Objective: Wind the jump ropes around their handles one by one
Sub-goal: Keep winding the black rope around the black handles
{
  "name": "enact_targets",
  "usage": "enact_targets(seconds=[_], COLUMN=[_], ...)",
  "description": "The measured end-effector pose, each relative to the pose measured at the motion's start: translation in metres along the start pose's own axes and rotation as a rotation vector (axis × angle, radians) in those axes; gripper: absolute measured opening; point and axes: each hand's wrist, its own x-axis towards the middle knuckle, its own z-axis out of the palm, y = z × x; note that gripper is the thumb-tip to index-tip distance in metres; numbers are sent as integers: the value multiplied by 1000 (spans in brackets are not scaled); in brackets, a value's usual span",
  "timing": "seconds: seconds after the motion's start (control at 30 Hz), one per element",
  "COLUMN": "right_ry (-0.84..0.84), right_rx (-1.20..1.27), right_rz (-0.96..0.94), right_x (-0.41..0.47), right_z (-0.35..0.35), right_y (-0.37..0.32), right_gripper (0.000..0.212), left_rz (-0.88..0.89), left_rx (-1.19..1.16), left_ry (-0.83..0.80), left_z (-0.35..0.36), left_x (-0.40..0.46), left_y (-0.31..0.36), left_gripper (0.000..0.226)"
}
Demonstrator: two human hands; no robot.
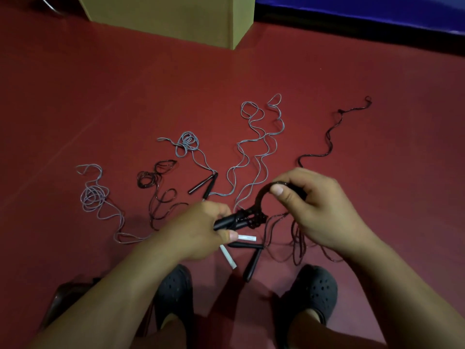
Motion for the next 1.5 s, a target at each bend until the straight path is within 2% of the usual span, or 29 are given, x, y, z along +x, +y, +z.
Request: enact_targets(seconds=[0.2,0.33,0.4,0.47,0.57,0.63,0.73,0.83,0.9,1.23,1.4,1.5], right_ry=[43,140,161,145,5,-88,-138,-192,-233,-249,-264,-246], right_rx=[-25,134,205,216,278,368,283,239,232,212,-4,-23], right_rz=[121,304,337,337,382,414,431,475,477,407,391,343], right_x=[5,8,10,11,10,9,10,10,8,7,5,3], right_z=[0,0,-1,-1,-2,-1,3,5,7,10,3,-2], right_y=[9,19,18,14,10,7,9,8,7,11,10,7], right_gripper=[7,12,15,18,16,13,28,21,28,18,38,43], left_rz=[220,296,315,332,359,360,289,245,207,101,86,80], left_rx=[-17,-153,-229,-313,-451,-555,-686,-756,-780,-746,-742,-718], left_ry=[-203,-239,-257,-284,-311,-296,-211,-91,-10,238,283,294], left_z=[5,4,4,5,4,2,-3,-6,-6,-7,-10,-12], left_x=[-11,-12,-12,-14,-16,-17,-17,-13,-9,0,0,0], left_y=[19,24,26,28,30,31,34,36,33,21,19,18], left_gripper=[14,14,17,22,11,14,18,17,15,8,8,9])
